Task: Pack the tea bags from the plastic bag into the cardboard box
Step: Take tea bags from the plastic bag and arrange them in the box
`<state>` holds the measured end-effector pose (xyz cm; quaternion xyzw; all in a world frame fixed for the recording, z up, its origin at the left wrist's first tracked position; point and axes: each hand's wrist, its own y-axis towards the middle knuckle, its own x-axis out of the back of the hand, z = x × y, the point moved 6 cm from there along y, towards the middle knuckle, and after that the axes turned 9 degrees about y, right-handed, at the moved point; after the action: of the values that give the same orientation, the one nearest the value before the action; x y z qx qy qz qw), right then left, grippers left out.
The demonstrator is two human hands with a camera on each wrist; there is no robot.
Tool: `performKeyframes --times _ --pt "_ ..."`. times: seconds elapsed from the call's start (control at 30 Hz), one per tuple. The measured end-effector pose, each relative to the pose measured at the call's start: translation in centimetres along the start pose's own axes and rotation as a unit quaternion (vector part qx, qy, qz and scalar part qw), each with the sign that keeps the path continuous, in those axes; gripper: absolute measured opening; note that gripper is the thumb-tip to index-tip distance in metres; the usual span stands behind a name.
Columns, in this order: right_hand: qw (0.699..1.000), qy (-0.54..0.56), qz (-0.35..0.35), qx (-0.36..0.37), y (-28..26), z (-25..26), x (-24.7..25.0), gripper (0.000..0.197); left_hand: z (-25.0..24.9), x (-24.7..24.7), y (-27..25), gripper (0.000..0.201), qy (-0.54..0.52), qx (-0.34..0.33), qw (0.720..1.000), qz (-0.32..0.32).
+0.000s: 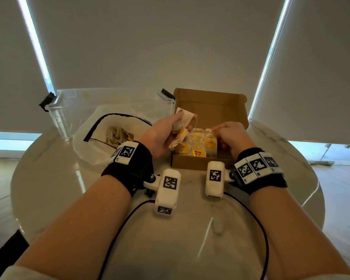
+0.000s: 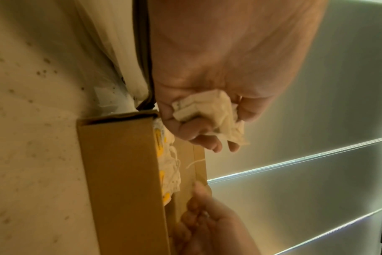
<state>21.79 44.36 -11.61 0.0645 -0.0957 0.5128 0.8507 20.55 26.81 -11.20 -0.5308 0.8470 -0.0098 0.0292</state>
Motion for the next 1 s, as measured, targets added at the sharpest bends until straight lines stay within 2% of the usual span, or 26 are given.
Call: performKeyframes --times 0.07,0.2,0.27,0.33,0.4,0.5,0.57,0.67,0.77,0.9,1.0 --pt "0.997 0.025 0.025 0.064 -1.3 1.7 -0.4 0.014 0.0 -0.1 0.0 0.042 0.004 -0.007 1.0 0.008" --pt "0.978 0.058 0.147 0.135 -4.1 3.8 -2.4 0.025 0.1 -0.6 -0.1 0.046 0.019 -0.003 1.0 0.024" --pt "0.973 0.069 0.148 0.166 -4.5 4.2 -2.7 0.018 0.1 -1.0 -0.2 0.05 0.047 -0.005 0.998 0.051" --pt "0.974 0.079 0.111 0.181 -4.1 4.4 -2.3 0.007 0.1 -1.3 -0.1 0.054 0.061 -0.001 0.994 0.087" --pt "0.98 0.095 0.059 0.167 -3.3 4.1 -1.3 0.003 0.2 -1.3 -0.2 0.055 0.083 0.013 0.991 0.103" --pt "0.984 0.135 0.005 0.118 -2.3 3.4 0.2 0.004 0.1 -0.8 -0.2 0.042 0.152 -0.001 0.986 0.074" --pt "0.982 0.158 0.004 0.101 -2.2 3.1 0.7 0.004 0.0 -0.4 0.0 0.032 0.188 -0.02 0.981 0.039" --pt "0.981 0.165 0.03 0.094 -2.0 3.0 0.6 0.01 -0.1 -0.1 0.2 0.031 0.174 -0.029 0.984 0.009" --pt "0.985 0.151 0.061 0.061 -1.9 2.8 0.1 0.013 -0.3 0.0 0.3 0.035 0.155 -0.034 0.987 -0.008" --pt "0.992 0.125 0.014 -0.005 -1.2 1.7 1.1 0.017 0.0 0.5 0.7 0.052 0.169 -0.005 0.985 -0.033" --pt "0.999 -0.028 0.001 -0.037 -0.2 0.6 1.9 0.018 0.4 0.6 0.8 0.063 0.134 0.026 0.99 -0.022"
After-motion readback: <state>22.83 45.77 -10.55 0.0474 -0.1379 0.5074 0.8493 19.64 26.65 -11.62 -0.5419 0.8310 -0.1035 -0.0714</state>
